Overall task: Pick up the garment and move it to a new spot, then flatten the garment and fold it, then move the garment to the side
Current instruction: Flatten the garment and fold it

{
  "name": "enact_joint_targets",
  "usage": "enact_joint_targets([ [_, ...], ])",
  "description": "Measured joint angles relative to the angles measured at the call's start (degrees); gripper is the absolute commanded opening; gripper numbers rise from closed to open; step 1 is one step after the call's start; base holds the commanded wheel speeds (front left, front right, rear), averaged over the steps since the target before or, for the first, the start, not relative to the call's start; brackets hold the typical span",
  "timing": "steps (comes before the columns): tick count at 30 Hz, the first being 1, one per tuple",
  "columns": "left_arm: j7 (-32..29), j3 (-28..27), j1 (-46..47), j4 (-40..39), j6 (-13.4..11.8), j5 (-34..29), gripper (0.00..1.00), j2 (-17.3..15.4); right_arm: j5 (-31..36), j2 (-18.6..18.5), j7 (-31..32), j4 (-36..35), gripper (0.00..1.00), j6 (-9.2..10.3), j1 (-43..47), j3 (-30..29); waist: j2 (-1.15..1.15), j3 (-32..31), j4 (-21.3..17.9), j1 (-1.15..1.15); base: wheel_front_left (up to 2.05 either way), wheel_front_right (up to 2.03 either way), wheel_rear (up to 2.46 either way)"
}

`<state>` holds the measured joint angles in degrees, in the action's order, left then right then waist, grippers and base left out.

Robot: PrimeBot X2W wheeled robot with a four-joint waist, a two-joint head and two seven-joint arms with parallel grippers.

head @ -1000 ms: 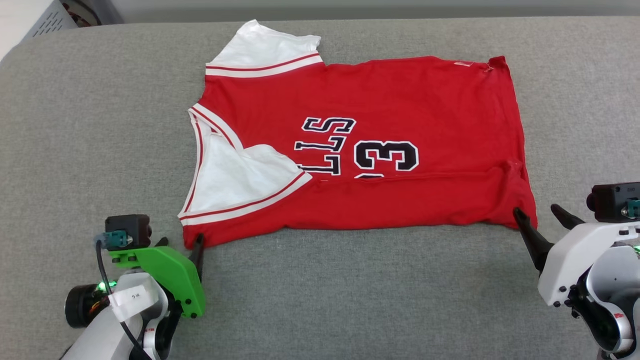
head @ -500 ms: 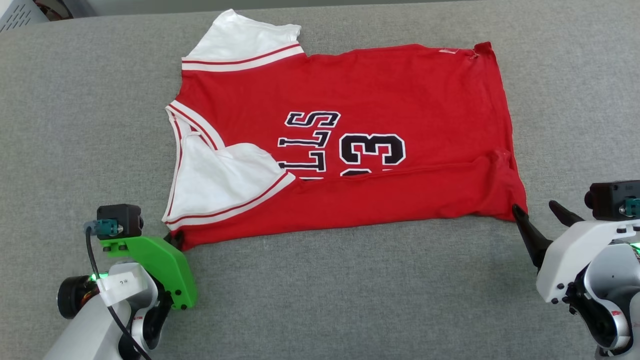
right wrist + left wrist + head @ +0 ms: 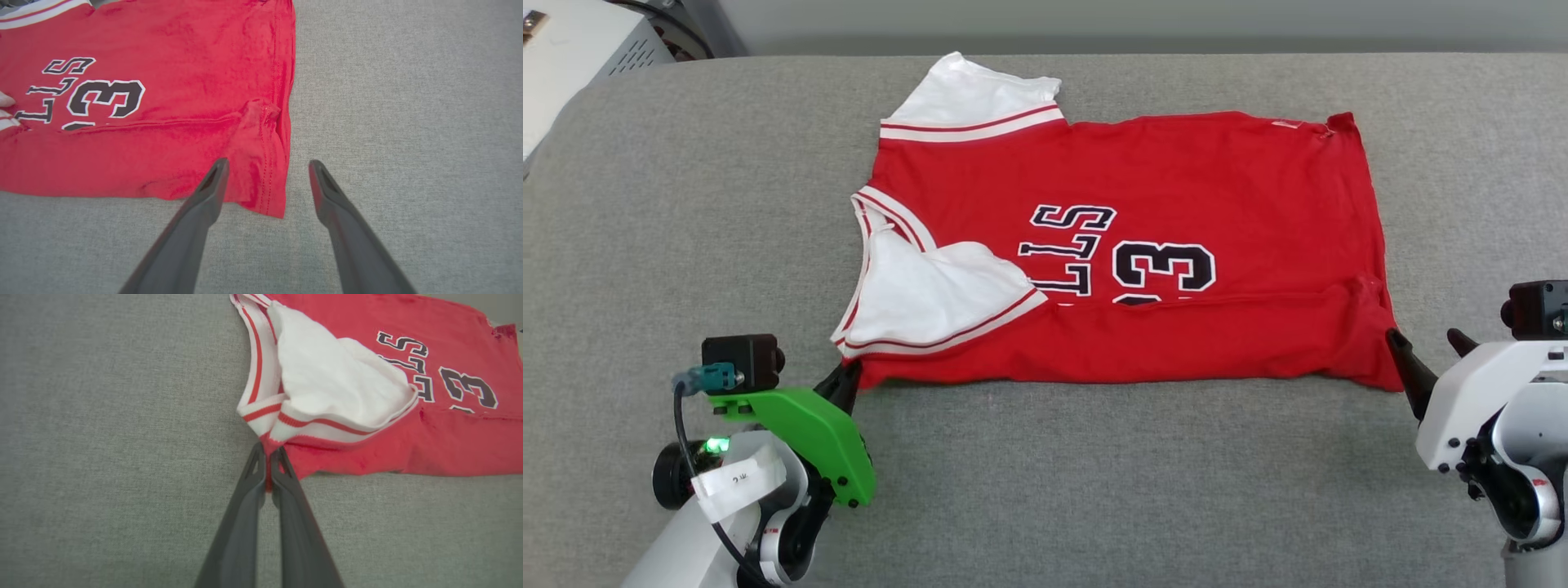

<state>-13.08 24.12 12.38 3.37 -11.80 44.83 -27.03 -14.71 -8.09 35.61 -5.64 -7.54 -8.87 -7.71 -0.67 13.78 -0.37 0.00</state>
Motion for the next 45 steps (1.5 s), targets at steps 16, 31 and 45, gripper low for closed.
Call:
enact_joint_targets([
  [16,-0.60,0.82,0.01,-10.31,-2.13,-2.70,0.00,-1.75,7.50,4.17,-2.67,15.78,1.00,0.00,-6.29,-5.86,0.00,3.12,2.85,0.00,0.00,0.00,0.00],
  [31,-1.11,1.41,-0.01,-6.70,-2.03,-2.48,0.00,-1.99,6.45,4.25,-4.47,20.16,0.00,-0.01,-7.74,-5.84,0.00,2.47,2.96,0.00,0.00,0.00,0.00],
  [45,-3.98,4.19,-7.51,-4.25,-0.98,-0.55,0.00,-4.48,1.07,-0.05,-0.74,17.23,0.00,-0.01,-0.48,-3.77,0.00,-6.41,1.92,0.00,0.00,0.00,0.00],
])
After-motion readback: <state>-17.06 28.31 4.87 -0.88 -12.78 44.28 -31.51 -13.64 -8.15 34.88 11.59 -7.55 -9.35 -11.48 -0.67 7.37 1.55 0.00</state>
